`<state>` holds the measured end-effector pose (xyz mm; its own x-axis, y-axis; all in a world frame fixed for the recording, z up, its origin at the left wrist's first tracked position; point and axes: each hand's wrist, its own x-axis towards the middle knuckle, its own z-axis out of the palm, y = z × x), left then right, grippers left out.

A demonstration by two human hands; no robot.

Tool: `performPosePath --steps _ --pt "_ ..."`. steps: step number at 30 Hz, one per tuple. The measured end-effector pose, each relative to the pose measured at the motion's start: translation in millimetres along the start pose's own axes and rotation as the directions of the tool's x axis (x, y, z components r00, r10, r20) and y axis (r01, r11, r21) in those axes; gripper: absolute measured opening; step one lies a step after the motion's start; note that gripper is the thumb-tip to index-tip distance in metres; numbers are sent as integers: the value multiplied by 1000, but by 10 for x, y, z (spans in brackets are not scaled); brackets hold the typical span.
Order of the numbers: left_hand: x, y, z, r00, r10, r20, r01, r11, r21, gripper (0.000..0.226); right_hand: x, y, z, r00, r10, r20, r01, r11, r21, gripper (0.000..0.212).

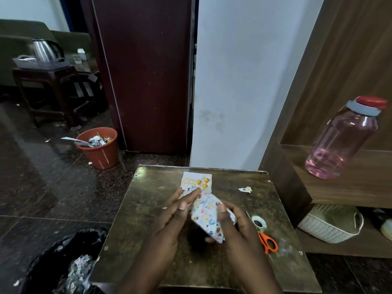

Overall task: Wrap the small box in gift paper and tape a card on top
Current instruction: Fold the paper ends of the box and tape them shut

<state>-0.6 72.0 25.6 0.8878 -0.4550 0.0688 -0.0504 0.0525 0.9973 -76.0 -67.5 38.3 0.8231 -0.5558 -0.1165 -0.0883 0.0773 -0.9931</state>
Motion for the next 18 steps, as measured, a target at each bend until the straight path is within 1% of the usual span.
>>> performPosePath --steps 1,2,3,4,5,7,9,11,14,15,17,18 --pt "-21 6 -13 998 54 -45 -53 998 17 35 35 -12 -27 999 37 -15 -37 998 52 41" --pt "9 -20 -26 993 79 -92 -81 997 -9 36 79 -20 -62 995 101 -12 -99 987 127 44" --pt "22 -13 -34 991 62 -115 -74 992 -98 36 122 -36 -103 985 171 11 -170 967 192 46" --pt "42 6 -31 994 10 -112 -32 981 -193 41 149 -58 -137 971 235 47 -240 944 227 49" --pt "59 -21 -30 994 -36 -99 11 968 -250 48 160 -68 -173 954 287 89 -300 925 232 51" --pt "63 -82 -27 995 -70 -73 49 964 -260 57 167 -66 -209 925 349 149 -375 902 215 58" --pt "66 -113 -33 991 -93 -97 64 962 -266 56 176 -49 -228 916 369 160 -395 900 186 64" --pt "74 -116 -38 986 -122 -110 81 944 -321 57 186 -35 -250 909 386 159 -409 900 153 67" --pt "65 -121 -33 986 -160 -42 133 915 -380 52 189 -26 -274 890 425 166 -442 893 81 73" --pt "62 -121 -39 986 -162 -31 138 914 -381 54 190 -23 -280 888 431 163 -443 895 48 74" --pt "76 -147 -59 988 -154 -25 135 920 -367 60 197 -15 -281 899 415 139 -417 909 -20 75" --pt "81 -145 -63 987 -156 -25 136 921 -364 60 201 -7 -275 907 402 124 -400 915 -47 74"
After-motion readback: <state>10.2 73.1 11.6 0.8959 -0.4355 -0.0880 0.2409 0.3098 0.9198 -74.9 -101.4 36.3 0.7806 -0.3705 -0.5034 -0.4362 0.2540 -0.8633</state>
